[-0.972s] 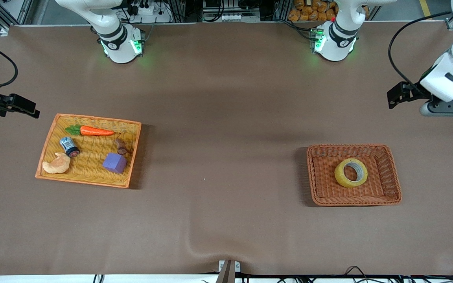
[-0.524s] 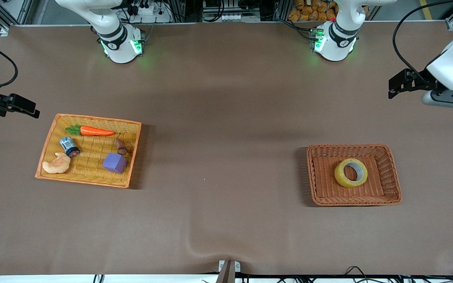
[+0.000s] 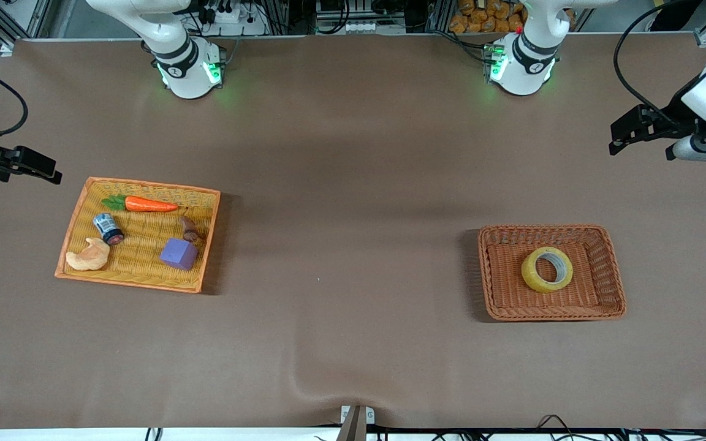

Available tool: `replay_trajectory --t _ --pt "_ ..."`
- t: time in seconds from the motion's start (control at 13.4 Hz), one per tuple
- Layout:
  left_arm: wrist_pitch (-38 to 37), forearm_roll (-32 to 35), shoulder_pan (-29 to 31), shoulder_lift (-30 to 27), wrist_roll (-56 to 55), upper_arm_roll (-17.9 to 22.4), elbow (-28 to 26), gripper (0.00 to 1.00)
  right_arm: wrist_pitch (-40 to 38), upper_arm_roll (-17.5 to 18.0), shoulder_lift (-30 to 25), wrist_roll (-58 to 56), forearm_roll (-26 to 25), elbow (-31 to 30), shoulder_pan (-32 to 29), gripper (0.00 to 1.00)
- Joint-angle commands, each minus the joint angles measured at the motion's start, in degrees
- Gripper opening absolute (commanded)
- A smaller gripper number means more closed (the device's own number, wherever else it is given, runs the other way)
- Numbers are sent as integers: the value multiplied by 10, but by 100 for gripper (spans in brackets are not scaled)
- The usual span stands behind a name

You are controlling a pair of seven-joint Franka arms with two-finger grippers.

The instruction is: Transfer tape with both arms

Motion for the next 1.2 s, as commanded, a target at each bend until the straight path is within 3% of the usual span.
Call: replay_trajectory --t 0.0,1.12 --pt "8 15 5 0 0 -7 5 100 -8 6 3 -4 8 10 -9 100" --pt "-3 22 6 -8 -33 -10 8 100 2 6 6 -5 8 10 -5 100"
